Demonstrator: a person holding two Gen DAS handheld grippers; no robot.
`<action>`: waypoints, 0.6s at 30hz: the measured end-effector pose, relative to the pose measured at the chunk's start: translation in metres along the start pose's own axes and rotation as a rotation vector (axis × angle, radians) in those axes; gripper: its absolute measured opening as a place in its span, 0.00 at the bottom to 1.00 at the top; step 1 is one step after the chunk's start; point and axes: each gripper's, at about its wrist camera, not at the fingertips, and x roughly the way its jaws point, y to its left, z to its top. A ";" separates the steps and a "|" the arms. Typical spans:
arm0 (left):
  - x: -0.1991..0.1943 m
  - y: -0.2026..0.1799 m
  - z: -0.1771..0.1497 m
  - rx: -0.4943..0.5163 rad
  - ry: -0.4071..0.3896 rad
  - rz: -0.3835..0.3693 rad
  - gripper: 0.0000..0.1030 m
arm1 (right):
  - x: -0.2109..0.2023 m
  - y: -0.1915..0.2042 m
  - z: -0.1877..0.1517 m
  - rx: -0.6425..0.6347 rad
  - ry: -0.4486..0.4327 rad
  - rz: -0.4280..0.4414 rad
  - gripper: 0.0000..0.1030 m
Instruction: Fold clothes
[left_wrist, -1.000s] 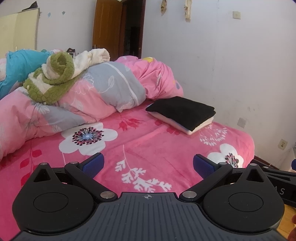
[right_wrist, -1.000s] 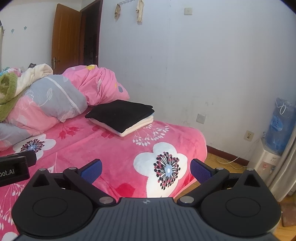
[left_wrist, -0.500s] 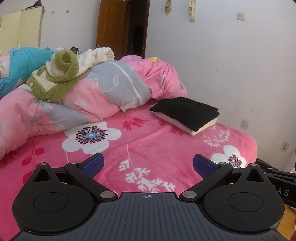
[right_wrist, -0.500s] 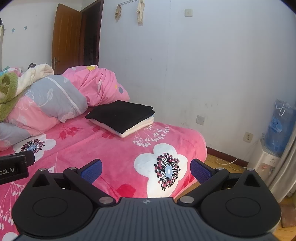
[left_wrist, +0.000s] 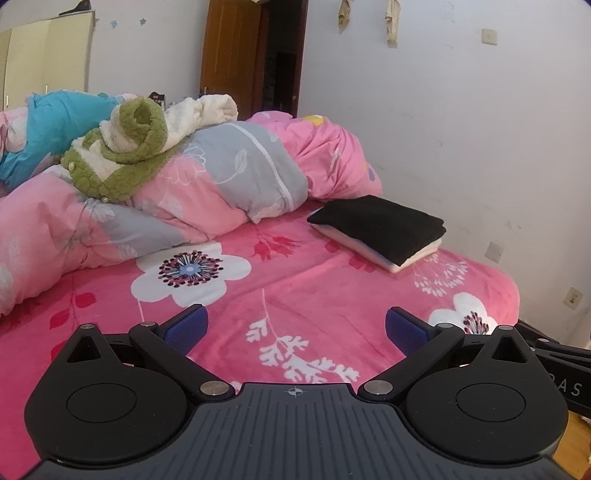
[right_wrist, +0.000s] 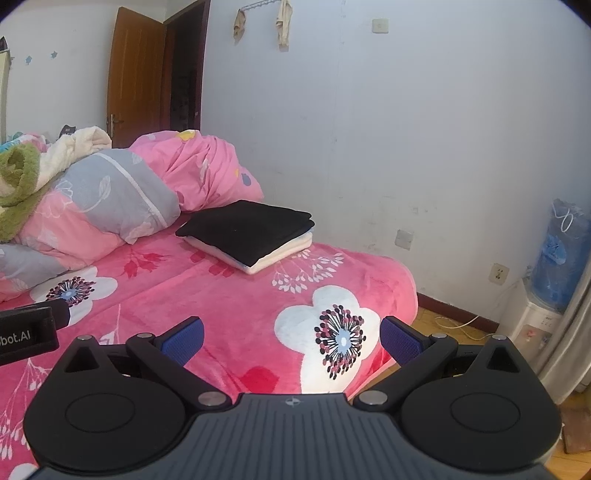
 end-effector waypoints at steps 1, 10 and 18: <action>0.000 0.000 0.000 0.000 0.000 0.001 1.00 | 0.000 0.001 0.000 -0.001 0.001 0.000 1.00; -0.001 0.002 0.001 0.002 -0.004 -0.002 1.00 | -0.002 0.002 0.001 -0.002 -0.004 -0.003 1.00; -0.001 0.001 0.002 0.005 -0.006 -0.001 1.00 | -0.002 0.002 0.002 -0.001 -0.007 -0.001 1.00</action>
